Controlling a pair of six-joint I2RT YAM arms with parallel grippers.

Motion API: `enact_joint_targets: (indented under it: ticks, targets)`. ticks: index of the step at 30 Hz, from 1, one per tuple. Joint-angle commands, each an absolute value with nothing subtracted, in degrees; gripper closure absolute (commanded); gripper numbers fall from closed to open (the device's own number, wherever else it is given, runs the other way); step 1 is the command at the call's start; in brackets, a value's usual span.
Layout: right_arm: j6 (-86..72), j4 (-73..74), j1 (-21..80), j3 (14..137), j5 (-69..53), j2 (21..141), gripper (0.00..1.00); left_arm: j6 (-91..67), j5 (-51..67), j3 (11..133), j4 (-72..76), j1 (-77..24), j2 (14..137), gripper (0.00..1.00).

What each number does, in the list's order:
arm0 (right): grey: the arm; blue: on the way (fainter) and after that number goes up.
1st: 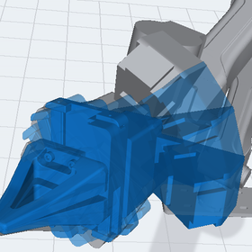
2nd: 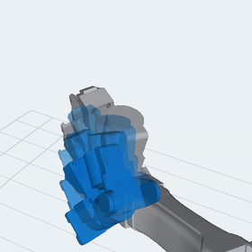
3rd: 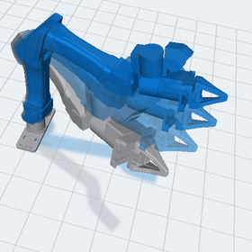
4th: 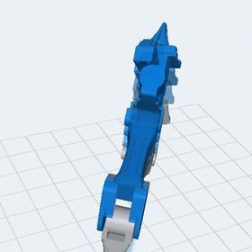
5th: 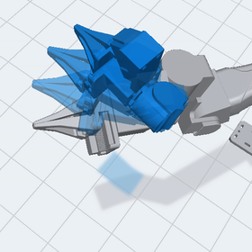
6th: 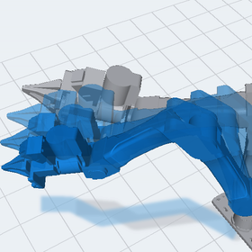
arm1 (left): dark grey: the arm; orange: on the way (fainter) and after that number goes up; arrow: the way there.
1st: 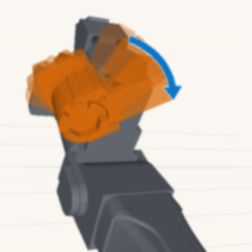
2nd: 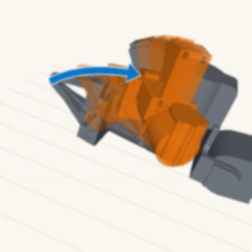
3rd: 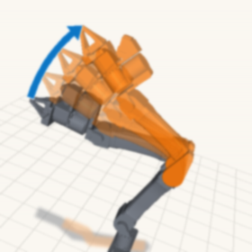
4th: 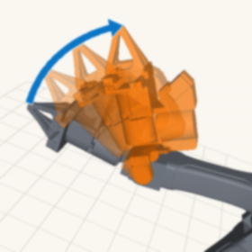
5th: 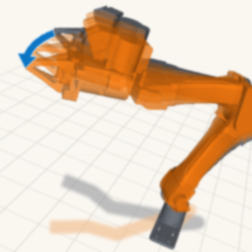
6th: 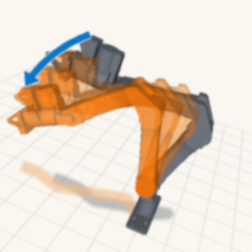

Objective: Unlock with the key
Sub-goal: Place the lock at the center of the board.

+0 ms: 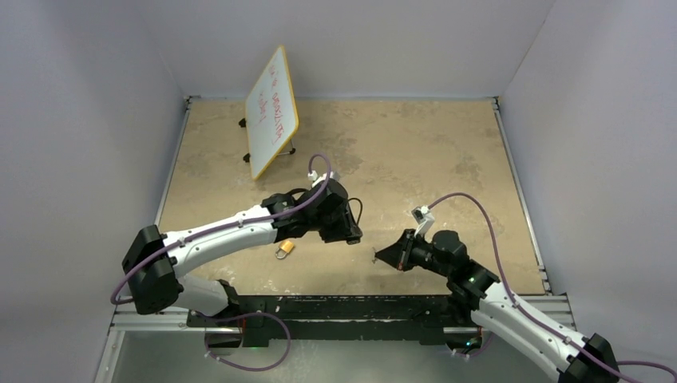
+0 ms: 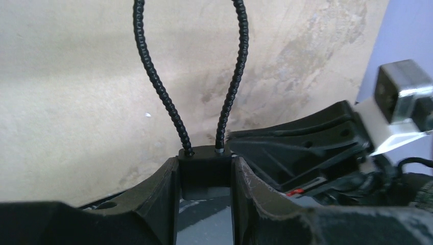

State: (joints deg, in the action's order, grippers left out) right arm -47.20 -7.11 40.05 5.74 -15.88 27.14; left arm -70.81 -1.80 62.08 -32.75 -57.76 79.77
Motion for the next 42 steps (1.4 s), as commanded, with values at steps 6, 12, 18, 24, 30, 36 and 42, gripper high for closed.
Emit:
enact_joint_targets:
  ticks: [6,12,18,24,30,36,42]
  targets:
    - [-47.41,-0.18,39.90,15.62,-0.29,35.32,1.00,-42.19,-7.61,43.91,-0.14,-58.30,69.45,1.00]
    - [-42.84,5.17,39.73,22.77,5.00,39.25,1.00,-25.61,-2.46,33.48,22.27,-59.74,70.03,1.00]
    - [-39.28,5.89,38.93,26.59,6.42,43.95,1.00,-13.69,4.29,26.89,43.80,-60.36,78.04,1.00]
    - [-38.09,6.81,38.31,27.35,6.49,43.57,1.00,-5.60,11.03,18.71,73.47,-60.47,91.44,1.00]
    - [-39.44,7.41,38.24,25.10,1.32,42.48,1.00,-6.25,15.68,18.05,86.56,-60.57,101.63,0.99]
    - [-36.88,8.15,38.28,25.47,-2.09,41.59,1.00,-5.78,16.43,20.07,84.14,-60.60,105.41,0.90]
    - [-35.59,6.85,38.24,25.84,-3.31,44.71,1.00,-6.00,15.54,21.41,84.04,-60.64,110.15,0.74]
